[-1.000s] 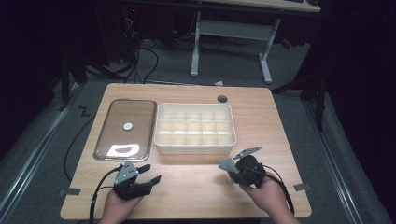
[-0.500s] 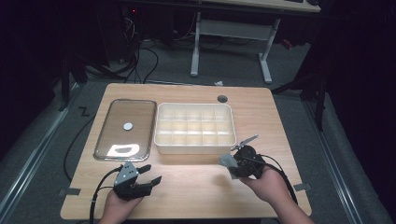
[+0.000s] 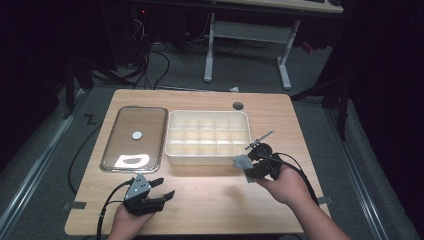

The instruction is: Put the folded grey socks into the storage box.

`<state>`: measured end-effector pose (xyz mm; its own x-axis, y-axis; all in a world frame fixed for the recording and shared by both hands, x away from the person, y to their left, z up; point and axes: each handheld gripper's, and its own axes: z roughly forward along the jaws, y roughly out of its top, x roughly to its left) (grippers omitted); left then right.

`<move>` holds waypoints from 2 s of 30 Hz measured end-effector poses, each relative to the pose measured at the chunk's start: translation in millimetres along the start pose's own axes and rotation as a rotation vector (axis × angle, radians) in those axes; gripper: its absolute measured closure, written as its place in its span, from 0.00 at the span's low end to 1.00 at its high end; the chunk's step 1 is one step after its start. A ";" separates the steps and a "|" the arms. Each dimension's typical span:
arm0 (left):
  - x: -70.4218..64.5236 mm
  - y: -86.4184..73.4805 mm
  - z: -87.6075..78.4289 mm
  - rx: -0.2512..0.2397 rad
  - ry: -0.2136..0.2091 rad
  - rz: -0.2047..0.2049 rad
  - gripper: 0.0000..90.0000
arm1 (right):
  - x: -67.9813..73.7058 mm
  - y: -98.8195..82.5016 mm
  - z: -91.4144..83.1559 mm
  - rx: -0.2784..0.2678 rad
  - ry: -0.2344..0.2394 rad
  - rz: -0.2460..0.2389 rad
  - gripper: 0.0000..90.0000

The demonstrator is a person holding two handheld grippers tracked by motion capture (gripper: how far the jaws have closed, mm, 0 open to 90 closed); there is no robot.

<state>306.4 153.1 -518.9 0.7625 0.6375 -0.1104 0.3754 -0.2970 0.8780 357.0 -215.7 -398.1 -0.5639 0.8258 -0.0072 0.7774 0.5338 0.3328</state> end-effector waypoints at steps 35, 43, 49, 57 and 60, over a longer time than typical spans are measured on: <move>0.9 -0.9 0.0 0.004 -0.009 0.007 0.42 | -45.6 86.0 18.7 0.118 0.022 0.048 0.78; 1.2 -0.4 0.0 0.015 -0.009 0.009 0.42 | -48.5 93.0 30.8 0.154 0.013 0.057 0.78; 1.4 -0.1 -0.7 0.015 -0.005 0.007 0.42 | -48.0 95.3 39.7 0.180 -0.009 0.050 0.78; 0.7 -0.3 0.3 0.014 -0.010 0.010 0.43 | -49.9 96.6 51.2 0.223 -0.022 0.075 0.79; 1.1 -0.3 -0.2 0.016 -0.011 0.011 0.43 | -50.4 96.3 60.4 0.257 -0.036 0.078 0.79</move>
<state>307.0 154.0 -519.2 0.7725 0.6261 -0.1062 0.3753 -0.3152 0.8717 477.2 -194.9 -422.6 -0.4931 0.8696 -0.0263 0.8657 0.4935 0.0835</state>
